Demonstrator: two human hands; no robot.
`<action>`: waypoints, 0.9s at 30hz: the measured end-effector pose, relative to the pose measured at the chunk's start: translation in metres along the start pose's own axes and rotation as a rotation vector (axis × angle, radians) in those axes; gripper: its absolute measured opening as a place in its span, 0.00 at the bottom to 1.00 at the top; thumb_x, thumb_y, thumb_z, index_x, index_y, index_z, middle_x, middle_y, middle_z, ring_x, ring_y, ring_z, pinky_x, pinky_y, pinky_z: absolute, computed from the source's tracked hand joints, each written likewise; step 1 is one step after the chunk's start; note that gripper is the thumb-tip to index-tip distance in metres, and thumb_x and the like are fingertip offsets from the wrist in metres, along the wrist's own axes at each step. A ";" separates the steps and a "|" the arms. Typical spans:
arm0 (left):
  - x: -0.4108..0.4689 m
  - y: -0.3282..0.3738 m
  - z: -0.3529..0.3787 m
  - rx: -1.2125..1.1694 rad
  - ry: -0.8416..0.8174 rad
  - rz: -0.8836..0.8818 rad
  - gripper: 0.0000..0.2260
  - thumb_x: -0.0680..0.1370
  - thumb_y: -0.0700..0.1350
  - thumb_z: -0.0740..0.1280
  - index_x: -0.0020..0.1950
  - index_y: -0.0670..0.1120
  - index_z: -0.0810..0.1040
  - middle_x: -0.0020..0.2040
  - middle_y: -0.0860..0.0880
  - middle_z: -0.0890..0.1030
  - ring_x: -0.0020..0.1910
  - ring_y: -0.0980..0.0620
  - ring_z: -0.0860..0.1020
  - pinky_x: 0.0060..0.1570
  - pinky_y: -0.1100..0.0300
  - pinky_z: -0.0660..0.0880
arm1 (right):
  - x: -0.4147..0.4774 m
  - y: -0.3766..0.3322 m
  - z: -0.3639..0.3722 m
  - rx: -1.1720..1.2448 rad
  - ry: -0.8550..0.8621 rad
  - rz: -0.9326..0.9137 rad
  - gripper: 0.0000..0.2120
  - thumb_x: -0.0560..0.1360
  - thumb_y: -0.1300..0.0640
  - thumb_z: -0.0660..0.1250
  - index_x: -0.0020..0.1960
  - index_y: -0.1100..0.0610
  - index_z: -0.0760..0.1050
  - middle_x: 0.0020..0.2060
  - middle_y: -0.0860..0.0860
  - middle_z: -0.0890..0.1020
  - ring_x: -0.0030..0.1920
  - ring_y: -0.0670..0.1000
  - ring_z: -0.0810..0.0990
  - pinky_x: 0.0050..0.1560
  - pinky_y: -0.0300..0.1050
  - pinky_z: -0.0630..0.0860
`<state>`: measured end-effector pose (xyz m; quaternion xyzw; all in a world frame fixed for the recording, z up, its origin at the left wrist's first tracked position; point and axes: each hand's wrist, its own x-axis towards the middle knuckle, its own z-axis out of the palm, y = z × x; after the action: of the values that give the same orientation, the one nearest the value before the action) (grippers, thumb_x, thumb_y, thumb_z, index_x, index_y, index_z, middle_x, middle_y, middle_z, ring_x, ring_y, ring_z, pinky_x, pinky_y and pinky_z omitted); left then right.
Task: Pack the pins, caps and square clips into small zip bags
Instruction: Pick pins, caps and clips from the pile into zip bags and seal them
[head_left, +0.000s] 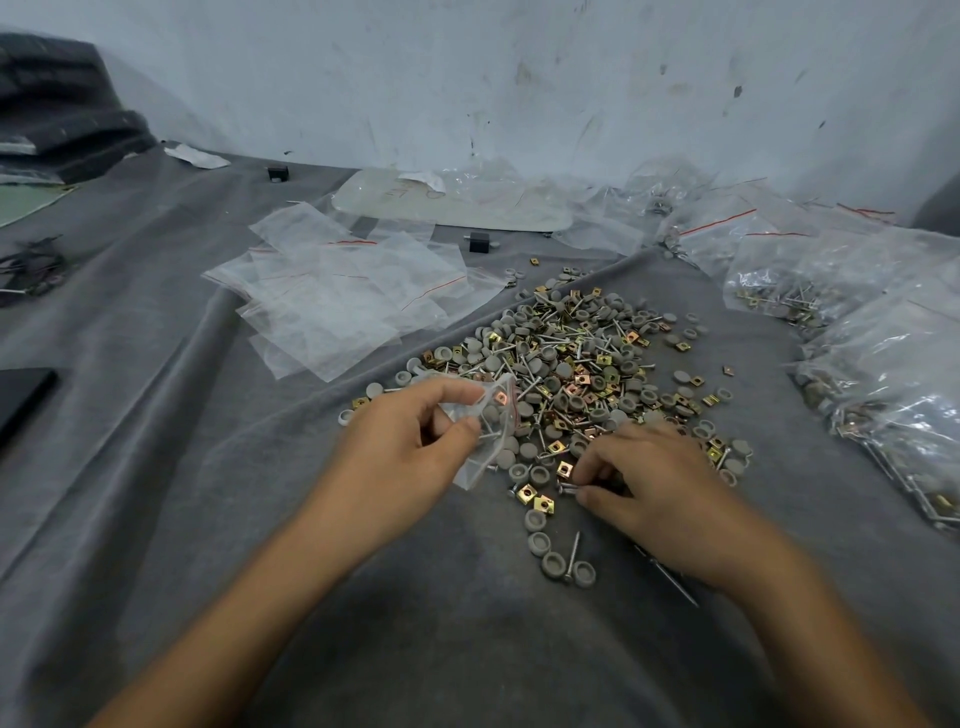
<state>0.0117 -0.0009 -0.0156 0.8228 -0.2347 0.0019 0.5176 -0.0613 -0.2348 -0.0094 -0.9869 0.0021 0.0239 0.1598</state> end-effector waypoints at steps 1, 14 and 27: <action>0.000 0.000 0.000 0.002 -0.001 0.001 0.11 0.81 0.46 0.69 0.52 0.64 0.79 0.32 0.51 0.81 0.36 0.49 0.81 0.45 0.42 0.79 | 0.000 0.000 0.000 0.006 -0.001 -0.003 0.06 0.78 0.44 0.68 0.45 0.39 0.71 0.46 0.37 0.73 0.51 0.44 0.67 0.52 0.45 0.64; -0.001 -0.006 0.004 0.027 -0.056 0.025 0.09 0.81 0.48 0.69 0.54 0.64 0.80 0.31 0.53 0.80 0.34 0.51 0.80 0.43 0.43 0.80 | -0.002 -0.019 0.009 0.655 0.302 -0.166 0.04 0.81 0.53 0.67 0.48 0.46 0.75 0.37 0.48 0.79 0.35 0.46 0.76 0.35 0.39 0.72; 0.001 -0.005 0.002 0.004 -0.025 0.022 0.09 0.81 0.45 0.69 0.54 0.61 0.80 0.30 0.54 0.79 0.32 0.57 0.77 0.41 0.51 0.78 | 0.001 -0.025 0.008 0.801 0.336 -0.130 0.09 0.79 0.61 0.70 0.53 0.46 0.80 0.45 0.43 0.86 0.47 0.42 0.83 0.44 0.32 0.76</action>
<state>0.0136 -0.0009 -0.0202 0.8212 -0.2500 -0.0024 0.5130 -0.0599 -0.2088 -0.0089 -0.8352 -0.0249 -0.1497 0.5286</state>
